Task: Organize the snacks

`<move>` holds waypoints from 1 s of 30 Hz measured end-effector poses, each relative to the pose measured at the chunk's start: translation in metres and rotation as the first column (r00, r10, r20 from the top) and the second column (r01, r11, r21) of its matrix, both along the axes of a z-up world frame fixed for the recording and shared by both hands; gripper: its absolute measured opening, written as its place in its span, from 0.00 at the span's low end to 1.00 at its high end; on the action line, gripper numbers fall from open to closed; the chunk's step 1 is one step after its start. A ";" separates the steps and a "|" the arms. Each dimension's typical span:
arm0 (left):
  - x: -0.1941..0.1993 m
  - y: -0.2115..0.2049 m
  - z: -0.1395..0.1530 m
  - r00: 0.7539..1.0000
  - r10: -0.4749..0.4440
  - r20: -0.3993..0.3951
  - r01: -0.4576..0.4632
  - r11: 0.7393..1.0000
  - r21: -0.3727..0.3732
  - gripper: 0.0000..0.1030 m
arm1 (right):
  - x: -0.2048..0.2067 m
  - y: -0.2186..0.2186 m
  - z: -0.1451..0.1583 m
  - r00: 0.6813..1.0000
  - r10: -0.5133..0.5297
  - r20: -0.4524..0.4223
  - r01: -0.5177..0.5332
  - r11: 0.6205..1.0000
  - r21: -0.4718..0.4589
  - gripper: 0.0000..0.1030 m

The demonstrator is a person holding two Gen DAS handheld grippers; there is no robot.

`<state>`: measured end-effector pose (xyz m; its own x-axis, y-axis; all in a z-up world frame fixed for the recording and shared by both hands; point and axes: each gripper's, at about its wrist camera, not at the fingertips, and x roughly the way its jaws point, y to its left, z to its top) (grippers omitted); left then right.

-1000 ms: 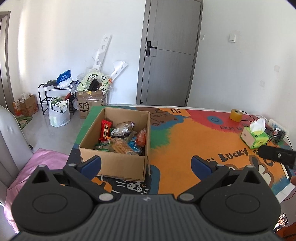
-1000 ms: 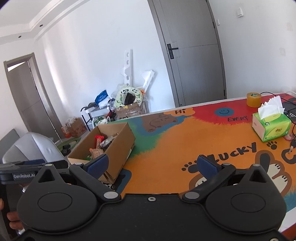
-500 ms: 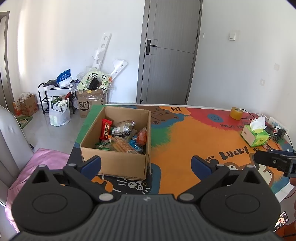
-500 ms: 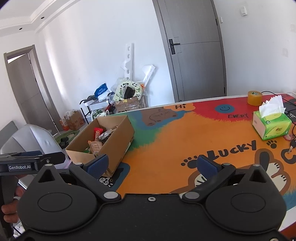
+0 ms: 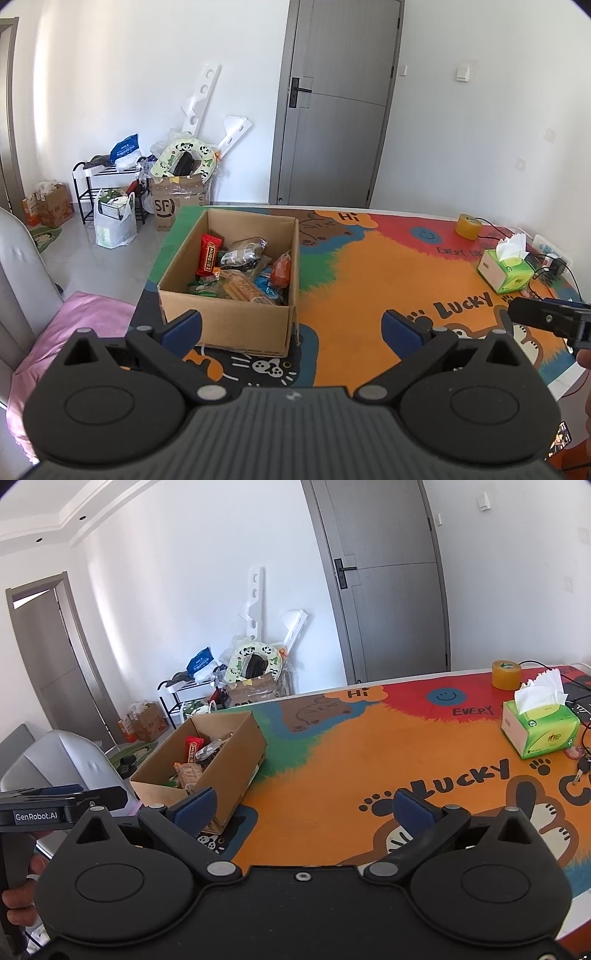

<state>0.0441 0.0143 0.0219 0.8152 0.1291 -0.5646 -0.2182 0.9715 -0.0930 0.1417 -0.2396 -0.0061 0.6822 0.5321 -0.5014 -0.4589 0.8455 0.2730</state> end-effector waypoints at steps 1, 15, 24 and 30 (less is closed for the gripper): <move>0.000 0.000 0.000 1.000 0.001 0.000 -0.001 1.000 -0.001 1.00 | 0.000 0.000 0.000 1.000 0.000 -0.001 0.000 1.000 -0.001 1.00; -0.001 -0.001 -0.001 1.000 -0.005 -0.002 0.005 1.000 0.001 1.00 | 0.000 -0.001 -0.001 1.000 -0.002 -0.003 0.002 1.000 -0.003 1.00; -0.001 -0.002 -0.003 1.000 -0.013 0.002 0.013 1.000 -0.001 1.00 | 0.000 -0.001 -0.004 1.000 -0.004 -0.004 0.004 1.000 -0.009 1.00; 0.001 -0.003 -0.005 1.000 -0.010 -0.005 0.010 1.000 -0.006 1.00 | -0.001 -0.001 -0.002 1.000 -0.005 -0.004 0.005 1.000 -0.010 1.00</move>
